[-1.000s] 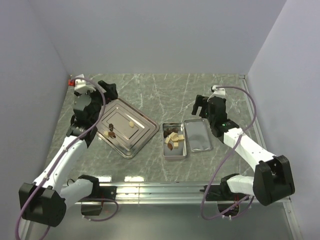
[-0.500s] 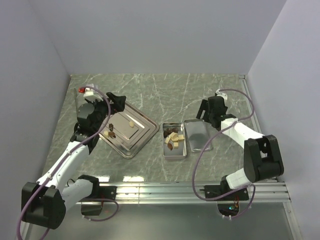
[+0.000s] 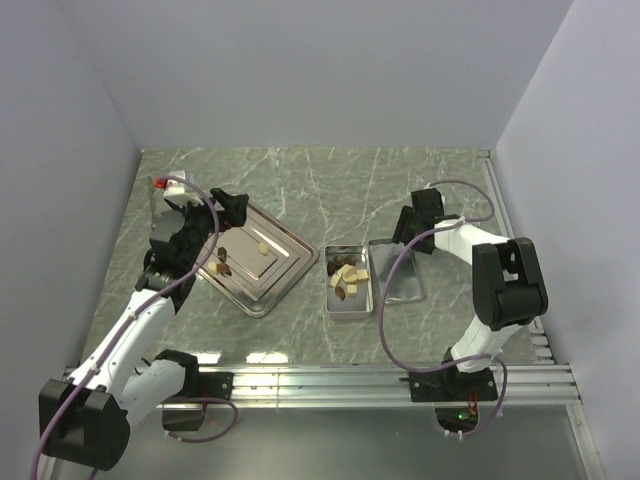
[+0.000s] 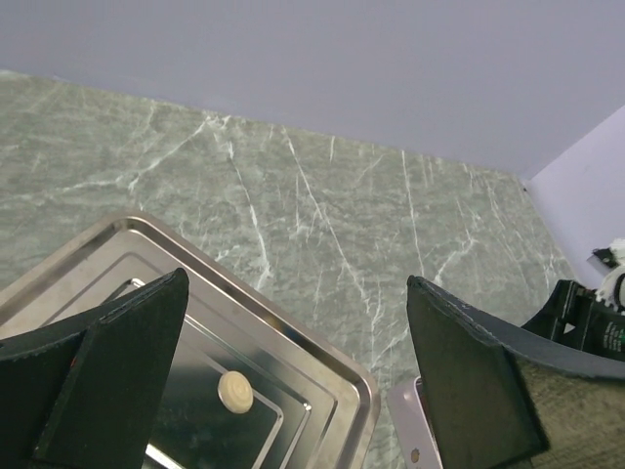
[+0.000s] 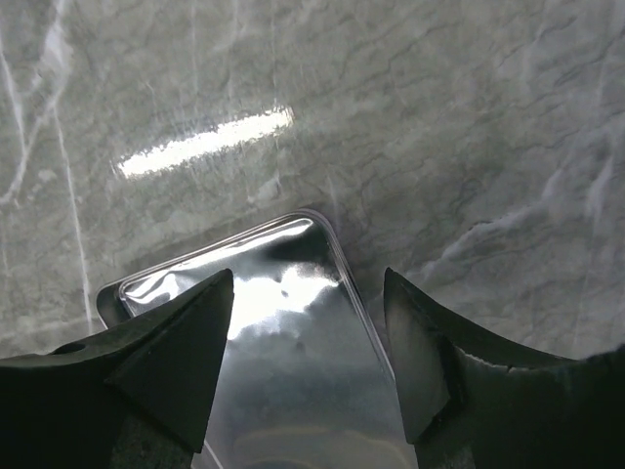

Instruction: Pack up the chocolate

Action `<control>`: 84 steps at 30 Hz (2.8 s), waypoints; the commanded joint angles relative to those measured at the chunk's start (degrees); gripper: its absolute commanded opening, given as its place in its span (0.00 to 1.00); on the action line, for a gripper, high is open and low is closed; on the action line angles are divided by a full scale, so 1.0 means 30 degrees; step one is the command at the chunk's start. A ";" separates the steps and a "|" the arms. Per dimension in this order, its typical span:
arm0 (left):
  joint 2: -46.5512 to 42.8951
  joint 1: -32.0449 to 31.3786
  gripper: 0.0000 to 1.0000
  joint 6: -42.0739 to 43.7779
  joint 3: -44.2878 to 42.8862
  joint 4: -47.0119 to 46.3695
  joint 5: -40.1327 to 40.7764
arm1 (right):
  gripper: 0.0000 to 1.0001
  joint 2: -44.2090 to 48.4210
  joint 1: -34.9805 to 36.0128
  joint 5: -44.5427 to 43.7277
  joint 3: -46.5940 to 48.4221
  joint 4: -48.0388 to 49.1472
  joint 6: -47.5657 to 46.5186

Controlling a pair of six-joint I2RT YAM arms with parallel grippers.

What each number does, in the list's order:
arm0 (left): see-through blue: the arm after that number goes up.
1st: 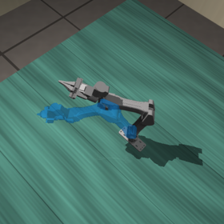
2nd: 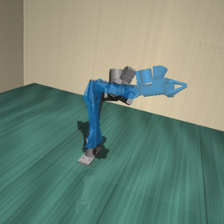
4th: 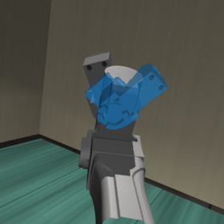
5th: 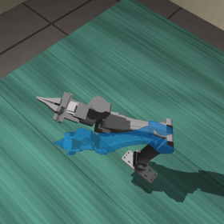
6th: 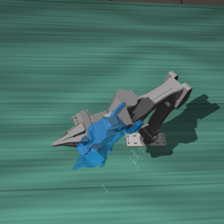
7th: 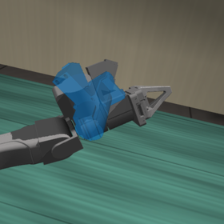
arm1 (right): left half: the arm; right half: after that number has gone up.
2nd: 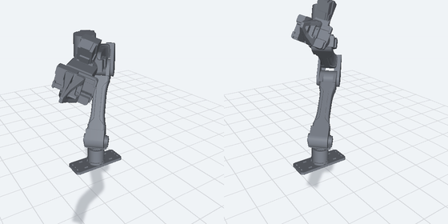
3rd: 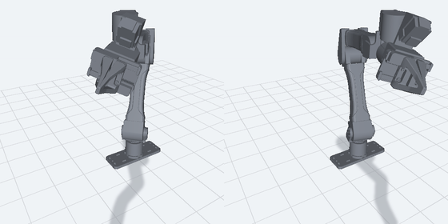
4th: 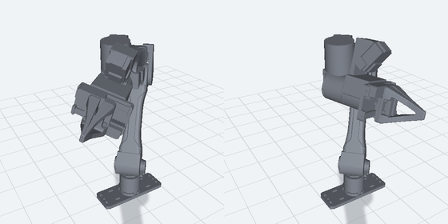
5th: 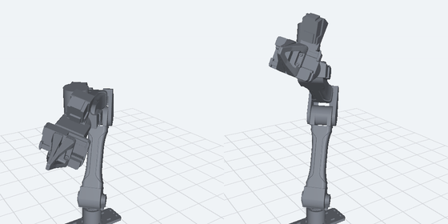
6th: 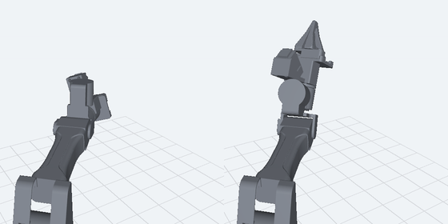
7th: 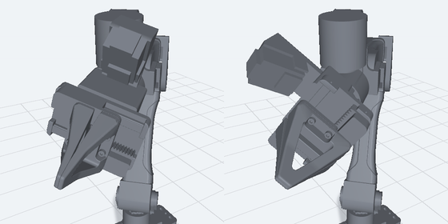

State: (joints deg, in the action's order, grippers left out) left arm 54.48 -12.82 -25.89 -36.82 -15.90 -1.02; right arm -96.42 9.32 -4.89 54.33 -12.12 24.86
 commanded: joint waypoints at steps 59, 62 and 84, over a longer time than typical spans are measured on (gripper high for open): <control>0.4192 -0.7062 0.96 0.1303 -0.0002 -0.6800 -1.1499 | 0.00 1.4388 0.3423 0.1863 -0.3080 0.1520 -0.0729; 0.4749 -0.7854 0.96 0.1451 -0.0295 -0.6857 -1.0796 | 0.00 1.3861 0.4534 0.1658 -0.2729 0.1958 -0.0671; 0.7795 -1.0607 0.62 0.1862 -0.1935 -0.6361 -0.8070 | 0.00 1.3626 0.7586 0.1658 -0.2347 0.3336 -0.0641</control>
State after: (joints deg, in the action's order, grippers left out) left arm 76.86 -43.13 -20.62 -39.46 -33.08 -25.47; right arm -55.66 31.29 0.01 44.25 -6.31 22.65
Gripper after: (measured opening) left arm 0.646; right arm 0.008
